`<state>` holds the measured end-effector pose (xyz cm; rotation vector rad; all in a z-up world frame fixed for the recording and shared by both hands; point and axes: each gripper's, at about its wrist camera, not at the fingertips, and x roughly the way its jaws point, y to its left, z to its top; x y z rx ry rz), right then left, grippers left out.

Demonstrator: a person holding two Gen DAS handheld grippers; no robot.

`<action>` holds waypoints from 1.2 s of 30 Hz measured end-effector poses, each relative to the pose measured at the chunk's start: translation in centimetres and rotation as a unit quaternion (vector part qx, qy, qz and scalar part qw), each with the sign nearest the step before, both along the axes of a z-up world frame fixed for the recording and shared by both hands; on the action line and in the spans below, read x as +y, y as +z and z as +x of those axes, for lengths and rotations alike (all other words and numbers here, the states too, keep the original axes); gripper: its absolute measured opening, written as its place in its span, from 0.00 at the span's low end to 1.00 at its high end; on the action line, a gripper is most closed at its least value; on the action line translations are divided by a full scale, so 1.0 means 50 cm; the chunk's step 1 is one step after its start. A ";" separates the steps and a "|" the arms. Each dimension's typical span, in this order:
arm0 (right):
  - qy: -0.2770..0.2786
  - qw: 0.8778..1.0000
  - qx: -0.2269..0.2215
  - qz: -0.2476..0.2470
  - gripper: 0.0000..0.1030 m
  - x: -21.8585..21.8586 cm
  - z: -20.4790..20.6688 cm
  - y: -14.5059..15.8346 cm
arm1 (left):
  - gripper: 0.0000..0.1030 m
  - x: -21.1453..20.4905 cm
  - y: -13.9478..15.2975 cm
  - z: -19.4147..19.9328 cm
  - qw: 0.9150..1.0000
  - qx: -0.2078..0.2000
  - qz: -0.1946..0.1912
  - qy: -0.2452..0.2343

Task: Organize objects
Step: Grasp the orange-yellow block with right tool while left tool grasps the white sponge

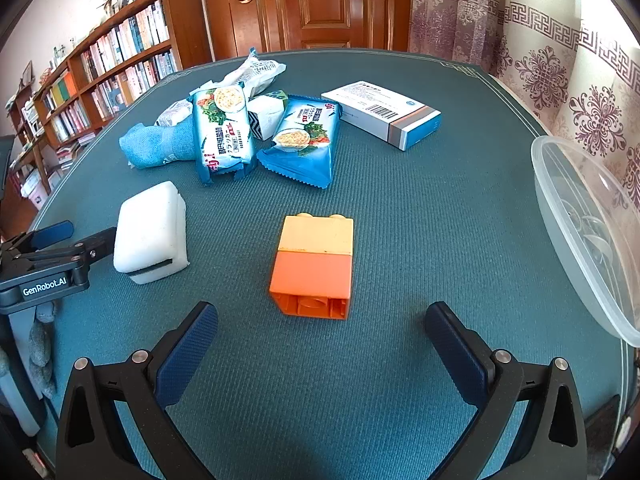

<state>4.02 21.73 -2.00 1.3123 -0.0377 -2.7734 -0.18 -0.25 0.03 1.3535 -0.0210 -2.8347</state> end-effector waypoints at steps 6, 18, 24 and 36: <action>-0.015 1.000 0.010 -0.011 0.89 0.018 0.014 0.007 | 1.00 0.002 0.004 0.013 0.999 0.005 0.018 -0.030; 0.007 0.998 0.023 -0.063 0.51 0.022 -0.013 0.017 | 1.00 -0.016 0.041 0.038 0.997 0.012 0.080 -0.018; 0.010 0.998 0.025 -0.057 0.49 0.014 -0.016 0.014 | 1.00 0.052 0.066 0.042 0.996 0.025 0.062 -0.060; 0.004 0.999 0.035 -0.034 0.49 0.003 -0.005 0.011 | 1.00 0.133 0.048 0.006 0.996 0.008 0.039 -0.086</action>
